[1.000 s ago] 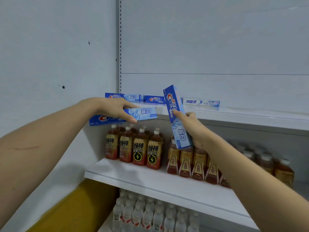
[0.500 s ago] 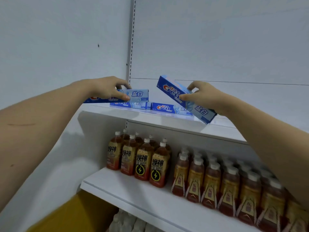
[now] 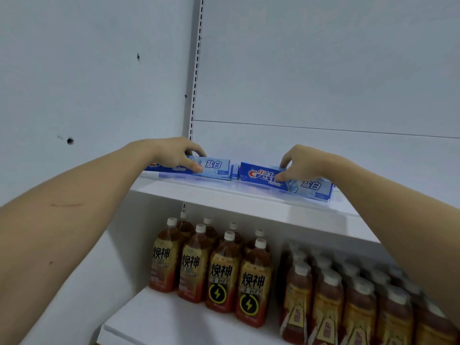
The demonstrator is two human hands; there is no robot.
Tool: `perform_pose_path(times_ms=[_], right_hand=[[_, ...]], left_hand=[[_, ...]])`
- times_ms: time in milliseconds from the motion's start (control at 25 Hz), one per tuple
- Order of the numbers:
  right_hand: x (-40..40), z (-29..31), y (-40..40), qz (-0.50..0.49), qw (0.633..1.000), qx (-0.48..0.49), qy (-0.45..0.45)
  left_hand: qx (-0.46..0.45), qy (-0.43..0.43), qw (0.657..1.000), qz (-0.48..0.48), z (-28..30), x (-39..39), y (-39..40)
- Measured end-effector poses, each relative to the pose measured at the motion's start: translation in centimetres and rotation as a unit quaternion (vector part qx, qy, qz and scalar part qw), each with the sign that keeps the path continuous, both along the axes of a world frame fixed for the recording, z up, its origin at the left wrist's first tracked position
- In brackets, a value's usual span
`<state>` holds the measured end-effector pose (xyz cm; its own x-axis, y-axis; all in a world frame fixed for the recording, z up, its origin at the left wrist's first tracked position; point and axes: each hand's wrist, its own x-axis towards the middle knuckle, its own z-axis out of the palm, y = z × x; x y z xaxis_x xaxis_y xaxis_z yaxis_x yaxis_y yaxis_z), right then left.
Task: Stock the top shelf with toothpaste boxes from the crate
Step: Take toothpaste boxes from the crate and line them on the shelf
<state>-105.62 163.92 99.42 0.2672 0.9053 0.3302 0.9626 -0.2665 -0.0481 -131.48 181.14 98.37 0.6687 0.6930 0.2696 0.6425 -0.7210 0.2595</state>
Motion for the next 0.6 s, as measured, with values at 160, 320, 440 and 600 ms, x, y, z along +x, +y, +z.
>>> perform_pose_path(times_ms=[160, 320, 440, 600], right_hand=[[-0.2, -0.7, 3.4, -0.006, 1.0, -0.008, -0.01], [-0.5, -0.6, 4.1, -0.002, 1.0, -0.009, -0.014], [-0.6, -0.4, 3.8, 0.001, 1.0, 0.007, 0.005], [-1.0, -0.6, 2.4, -0.003, 0.999, 0.044, 0.01]], left_hand=[[-0.004, 0.031, 0.999, -0.008, -0.6, 1.1, 3.2], [0.006, 0.025, 0.999, -0.02, -0.3, 1.4, 4.0], [0.013, -0.004, 1.0, -0.016, 0.0, 1.3, 3.5], [0.017, -0.021, 1.0, -0.004, 0.0, 1.2, 1.2]])
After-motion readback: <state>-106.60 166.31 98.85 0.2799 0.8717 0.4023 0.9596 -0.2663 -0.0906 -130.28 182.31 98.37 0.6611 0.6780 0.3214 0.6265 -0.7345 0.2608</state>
